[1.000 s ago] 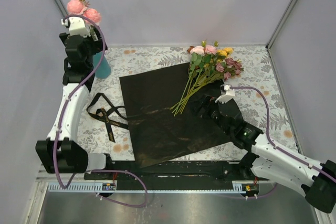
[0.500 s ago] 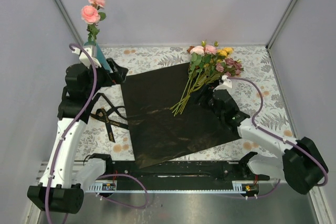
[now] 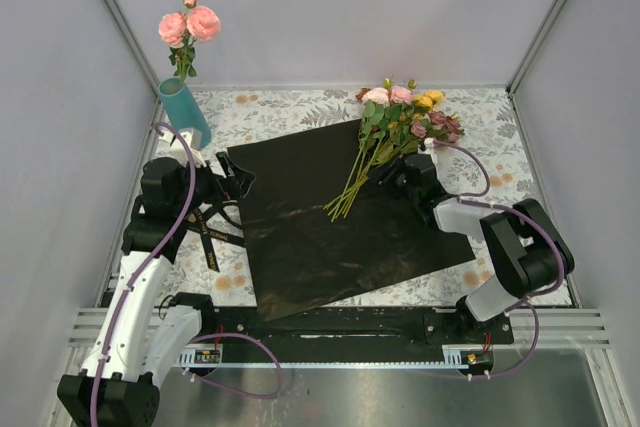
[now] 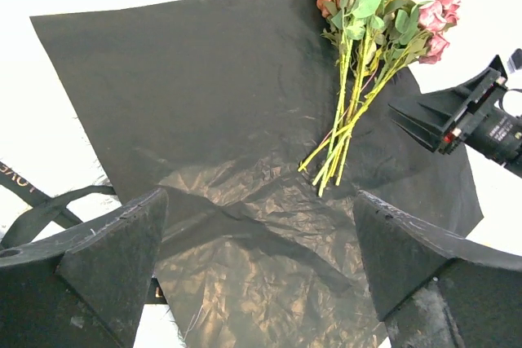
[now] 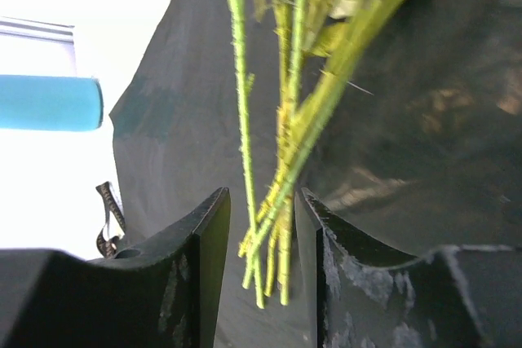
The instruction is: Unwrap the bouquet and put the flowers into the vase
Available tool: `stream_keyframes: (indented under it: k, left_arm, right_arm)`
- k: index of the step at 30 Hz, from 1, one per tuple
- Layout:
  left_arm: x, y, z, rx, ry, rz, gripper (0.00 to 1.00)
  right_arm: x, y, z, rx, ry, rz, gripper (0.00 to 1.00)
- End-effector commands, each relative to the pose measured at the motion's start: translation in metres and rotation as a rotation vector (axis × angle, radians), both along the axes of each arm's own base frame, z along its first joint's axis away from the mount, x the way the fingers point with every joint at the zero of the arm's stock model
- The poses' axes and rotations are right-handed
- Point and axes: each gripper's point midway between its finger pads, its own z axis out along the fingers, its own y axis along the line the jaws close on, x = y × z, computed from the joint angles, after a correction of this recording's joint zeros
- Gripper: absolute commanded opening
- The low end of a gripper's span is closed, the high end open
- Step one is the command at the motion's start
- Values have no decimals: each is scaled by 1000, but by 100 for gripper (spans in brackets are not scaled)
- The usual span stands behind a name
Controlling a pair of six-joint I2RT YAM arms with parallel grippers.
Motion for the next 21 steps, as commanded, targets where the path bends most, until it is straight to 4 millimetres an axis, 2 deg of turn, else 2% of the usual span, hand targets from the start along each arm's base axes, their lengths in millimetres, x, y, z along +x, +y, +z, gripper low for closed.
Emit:
stream_keyframes:
  k: [1,5,8,15,21]
  left_arm:
    - [-1,-7,25,-30,-90,-34,99]
    - [-3,-6,28,-35,-103,-30,99]
    - [-3,-6,27,-34,-100,-29,99]
    - [-4,-5,28,-29,-108,-22,99]
    - [-5,-4,30,-31,-117,-20,99]
  right_arm:
    - [35,20,44,48,-105,38,46]
    - [54,22,50,2,-115,27,45]
    - [67,26,44,-27,-87,25,45]
    - [81,25,16,-91,-12,10,44]
    - [88,39,-6,-79,28,60,44]
